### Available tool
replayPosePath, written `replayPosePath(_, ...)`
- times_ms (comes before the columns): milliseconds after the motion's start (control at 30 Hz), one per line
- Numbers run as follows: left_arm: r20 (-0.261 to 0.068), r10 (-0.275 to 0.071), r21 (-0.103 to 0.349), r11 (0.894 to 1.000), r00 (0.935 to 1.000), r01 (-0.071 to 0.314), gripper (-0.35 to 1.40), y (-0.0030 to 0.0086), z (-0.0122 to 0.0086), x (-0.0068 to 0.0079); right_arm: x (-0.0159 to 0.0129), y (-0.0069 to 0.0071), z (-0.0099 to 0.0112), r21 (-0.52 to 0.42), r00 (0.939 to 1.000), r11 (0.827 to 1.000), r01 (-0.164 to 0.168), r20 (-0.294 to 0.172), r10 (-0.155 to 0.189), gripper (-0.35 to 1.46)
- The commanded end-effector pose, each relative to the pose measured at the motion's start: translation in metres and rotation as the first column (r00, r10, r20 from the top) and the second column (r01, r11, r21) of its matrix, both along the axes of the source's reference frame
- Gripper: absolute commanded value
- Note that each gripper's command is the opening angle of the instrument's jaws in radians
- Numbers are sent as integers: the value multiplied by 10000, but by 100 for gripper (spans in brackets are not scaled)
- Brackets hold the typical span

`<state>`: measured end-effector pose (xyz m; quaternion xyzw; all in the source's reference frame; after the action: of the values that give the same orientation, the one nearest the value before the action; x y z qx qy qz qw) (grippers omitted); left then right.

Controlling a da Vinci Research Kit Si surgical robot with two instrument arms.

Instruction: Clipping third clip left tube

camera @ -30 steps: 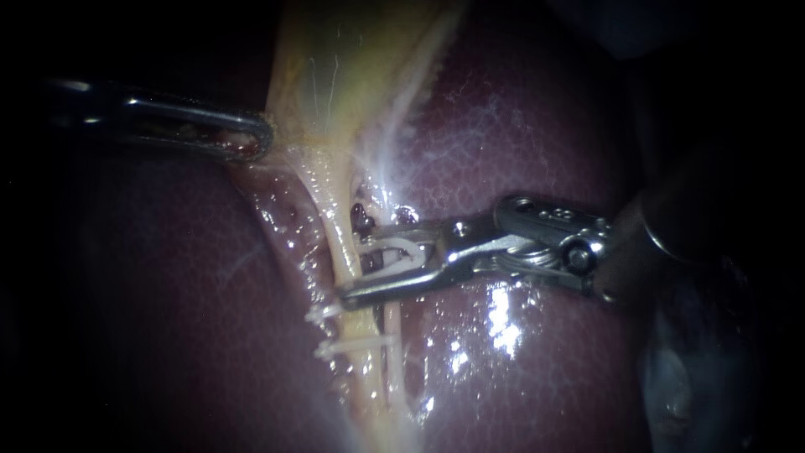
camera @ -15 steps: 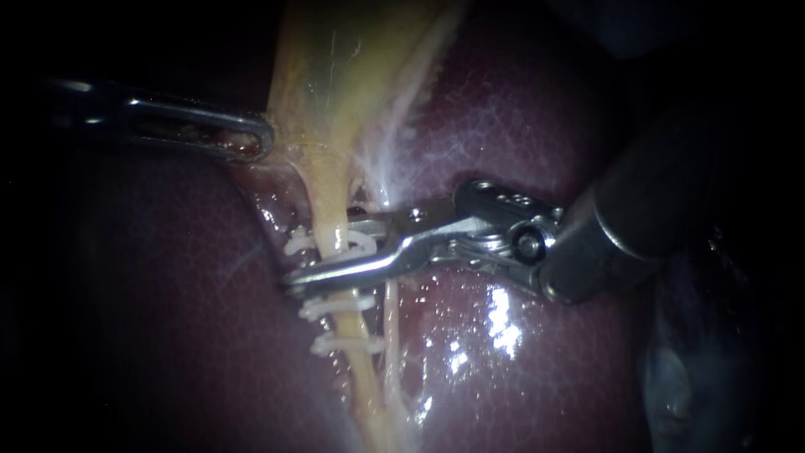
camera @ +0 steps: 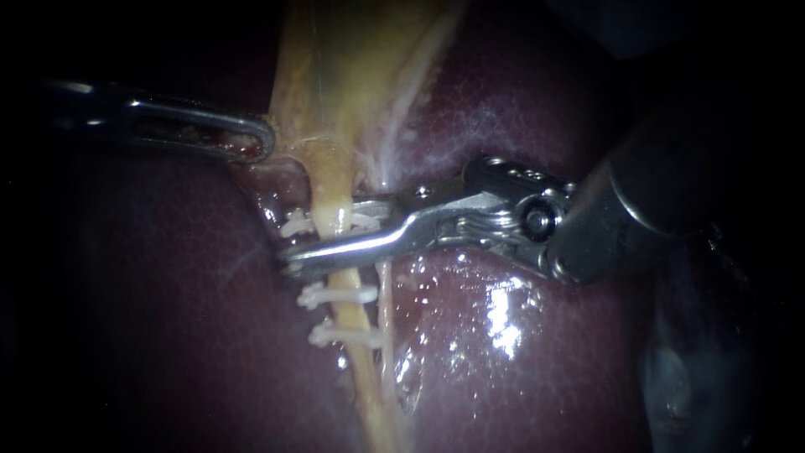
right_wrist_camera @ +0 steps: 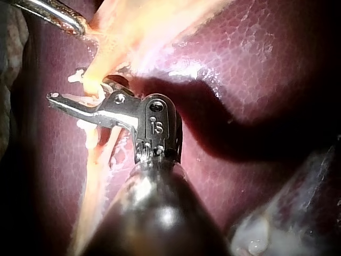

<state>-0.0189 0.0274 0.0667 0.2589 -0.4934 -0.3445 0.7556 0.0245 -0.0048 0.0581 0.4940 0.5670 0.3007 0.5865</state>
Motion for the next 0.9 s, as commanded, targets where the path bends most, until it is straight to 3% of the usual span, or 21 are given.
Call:
replayPosePath(33, 4, 3, 0, 10000, 10000, -3, -35, 0, 0, 0, -1, 0, 0, -5, 10000, 10000, -14, 14, 14, 19)
replayPosePath(367, 4, 3, 0, 10000, 10000, -3, -35, 0, 0, 0, -1, 0, 0, 119, 10000, 9999, -24, -11, 25, -33)
replayPosePath(900, 4, 3, 0, 10000, 10000, -3, -35, 0, 0, 0, -1, -2, 5, 69, 9999, 10000, -37, 110, 37, -35)
